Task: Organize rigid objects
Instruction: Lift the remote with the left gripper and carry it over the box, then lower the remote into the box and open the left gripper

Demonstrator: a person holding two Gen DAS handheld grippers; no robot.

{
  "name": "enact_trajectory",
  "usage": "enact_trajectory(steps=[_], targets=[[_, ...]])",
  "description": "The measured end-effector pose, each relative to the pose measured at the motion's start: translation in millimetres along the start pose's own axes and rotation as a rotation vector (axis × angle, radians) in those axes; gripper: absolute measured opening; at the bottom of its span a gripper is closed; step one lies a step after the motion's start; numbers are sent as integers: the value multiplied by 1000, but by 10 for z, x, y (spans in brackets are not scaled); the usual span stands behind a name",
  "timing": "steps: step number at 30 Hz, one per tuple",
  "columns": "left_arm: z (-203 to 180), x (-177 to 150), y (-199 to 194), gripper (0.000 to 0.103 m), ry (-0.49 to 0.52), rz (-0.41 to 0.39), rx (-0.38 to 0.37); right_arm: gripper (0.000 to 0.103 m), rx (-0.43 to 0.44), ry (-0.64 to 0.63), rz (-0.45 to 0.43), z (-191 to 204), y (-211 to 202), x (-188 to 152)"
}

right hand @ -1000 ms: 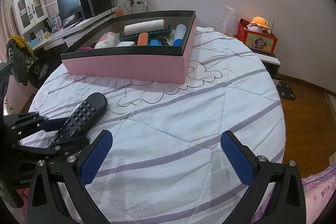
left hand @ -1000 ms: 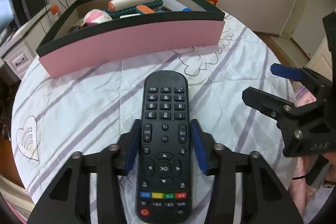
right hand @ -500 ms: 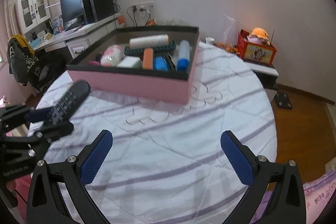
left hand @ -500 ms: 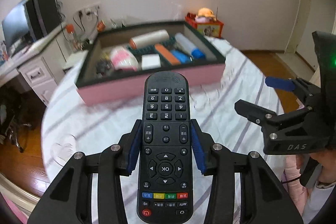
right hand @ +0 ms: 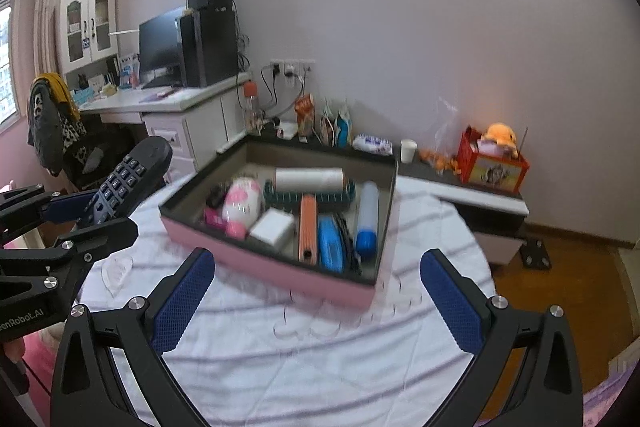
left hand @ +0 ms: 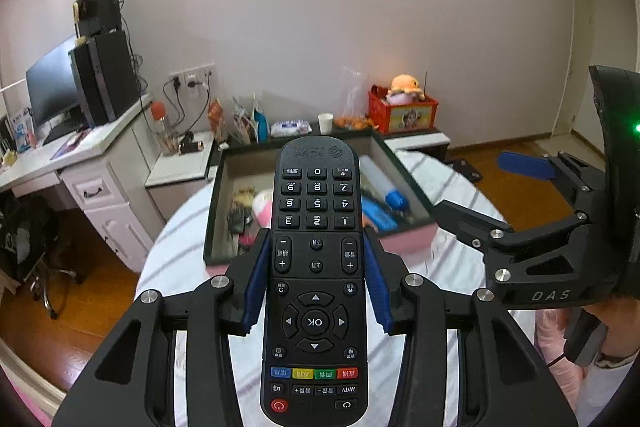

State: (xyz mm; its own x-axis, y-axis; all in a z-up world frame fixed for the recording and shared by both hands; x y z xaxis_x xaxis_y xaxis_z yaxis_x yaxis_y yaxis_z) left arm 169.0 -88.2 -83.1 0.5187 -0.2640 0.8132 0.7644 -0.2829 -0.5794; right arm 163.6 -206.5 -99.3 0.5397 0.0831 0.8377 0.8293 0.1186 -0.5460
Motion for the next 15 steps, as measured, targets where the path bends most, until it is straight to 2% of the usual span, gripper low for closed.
enact_trajectory(steps=[8, 15], targets=[[161, 351, 366, 44, 19, 4, 18, 103, -7, -36, -35, -19, 269, 434], [261, 537, 790, 44, 31, 36, 18, 103, -15, -37, -7, -179, 685, 607]])
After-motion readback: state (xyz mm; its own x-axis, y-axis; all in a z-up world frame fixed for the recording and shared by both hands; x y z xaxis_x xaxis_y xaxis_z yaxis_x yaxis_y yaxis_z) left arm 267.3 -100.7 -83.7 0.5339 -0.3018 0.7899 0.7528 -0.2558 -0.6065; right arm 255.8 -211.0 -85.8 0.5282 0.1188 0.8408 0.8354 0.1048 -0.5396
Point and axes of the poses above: each gripper's, at about its wrist camera, not at the fingertips, and y roughly the way its jaws point, z to its left, x to its top, the point moved 7 cm from there along y, roughly the way its jaws point, and after that the axes turned 1 degree about y, right-handed, at the moved point
